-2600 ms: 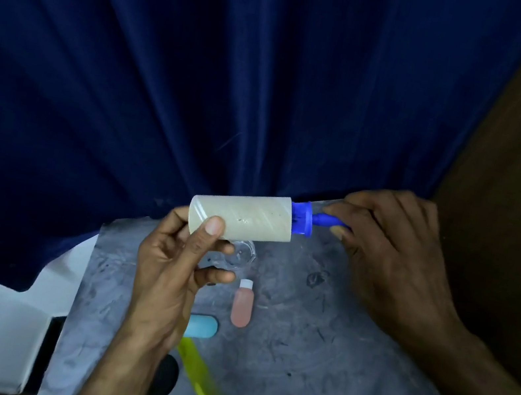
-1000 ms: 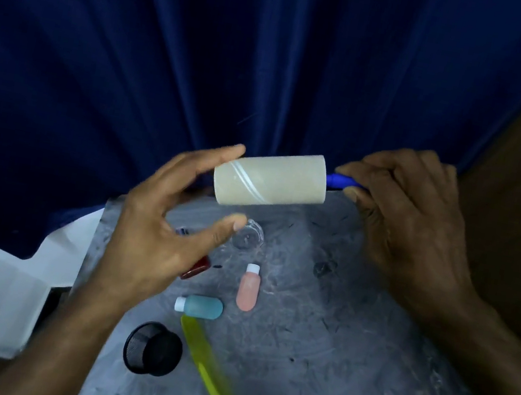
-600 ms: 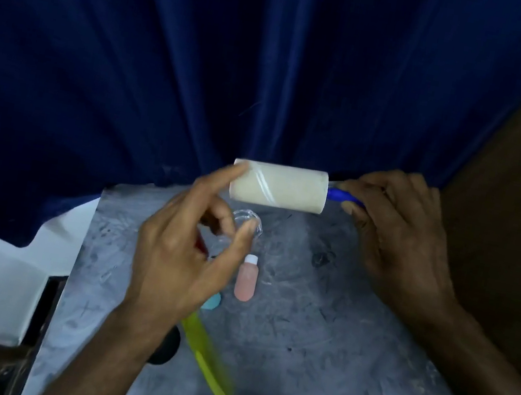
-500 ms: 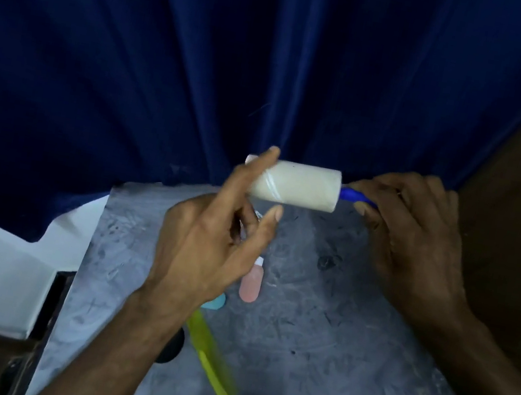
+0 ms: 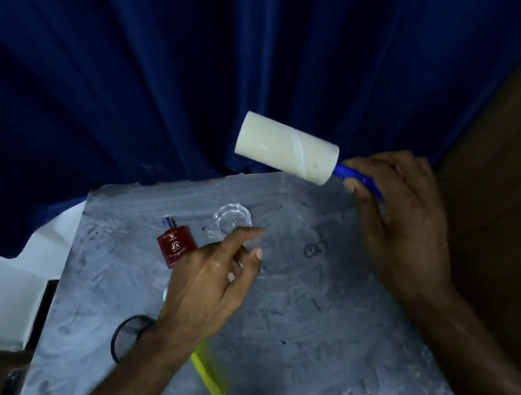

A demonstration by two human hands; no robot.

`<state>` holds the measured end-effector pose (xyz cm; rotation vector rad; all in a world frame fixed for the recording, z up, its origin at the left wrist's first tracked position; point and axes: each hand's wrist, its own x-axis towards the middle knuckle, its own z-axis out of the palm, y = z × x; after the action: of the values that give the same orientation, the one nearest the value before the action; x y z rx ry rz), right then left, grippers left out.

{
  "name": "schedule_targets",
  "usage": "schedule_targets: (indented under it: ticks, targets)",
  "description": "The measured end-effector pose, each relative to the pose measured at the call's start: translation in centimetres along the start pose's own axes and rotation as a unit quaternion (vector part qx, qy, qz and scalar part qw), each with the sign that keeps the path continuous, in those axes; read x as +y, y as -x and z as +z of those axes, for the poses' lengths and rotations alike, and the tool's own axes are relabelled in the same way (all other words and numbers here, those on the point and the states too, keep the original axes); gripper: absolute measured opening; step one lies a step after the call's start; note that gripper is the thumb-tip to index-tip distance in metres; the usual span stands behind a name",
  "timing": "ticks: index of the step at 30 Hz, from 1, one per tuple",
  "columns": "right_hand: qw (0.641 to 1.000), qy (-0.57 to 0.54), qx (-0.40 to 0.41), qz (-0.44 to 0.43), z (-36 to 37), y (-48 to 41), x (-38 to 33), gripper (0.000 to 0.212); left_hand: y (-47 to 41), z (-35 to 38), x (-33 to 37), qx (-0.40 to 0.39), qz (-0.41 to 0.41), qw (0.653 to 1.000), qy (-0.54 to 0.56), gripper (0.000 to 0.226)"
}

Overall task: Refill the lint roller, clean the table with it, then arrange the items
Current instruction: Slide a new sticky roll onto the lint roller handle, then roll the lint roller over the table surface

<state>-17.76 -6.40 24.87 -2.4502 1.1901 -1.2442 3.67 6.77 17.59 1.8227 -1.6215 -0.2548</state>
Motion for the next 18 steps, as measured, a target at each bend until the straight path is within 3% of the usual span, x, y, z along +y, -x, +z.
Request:
schedule_targets:
  ticks: [4, 7, 9, 11, 13, 15, 18]
  targets:
    - [0.97, -0.124, -0.066, 0.2, 3.8, 5.0, 2.1, 0.013, 1.8, 5.0, -0.3, -0.083, -0.111, 0.974, 0.18, 0.023]
    - [0.898, -0.247, -0.085, 0.353, 8.5, 10.2, 4.1, 0.008, 2.4, 9.7, -0.7, -0.097, -0.27, 0.878, 0.382, 0.021]
    - [0.847, -0.293, -0.086, 0.436, 11.6, 13.2, 5.2, 0.009, 2.3, 12.5, -1.1, -0.115, -0.312, 0.858, 0.391, 0.018]
    - [0.819, -0.297, -0.084, 0.484, 14.3, 15.2, 6.2, 0.009, 2.4, 14.9, -1.9, -0.126, -0.312, 0.873, 0.353, 0.019]
    - [0.798, -0.297, -0.077, 0.519, 16.5, 16.2, 6.9, 0.011, 2.9, 16.7, -3.0, -0.107, -0.267, 0.921, 0.264, 0.021]
    - [0.81, -0.258, -0.093, 0.519, 18.1, 16.6, 7.5, 0.016, 3.9, 18.6, -4.4, -0.095, -0.2, 0.964, 0.149, 0.034]
    - [0.847, -0.177, -0.133, 0.484, 19.9, 16.9, 8.3, 0.017, 5.8, 21.7, -6.8, -0.102, -0.153, 0.982, 0.045, 0.058]
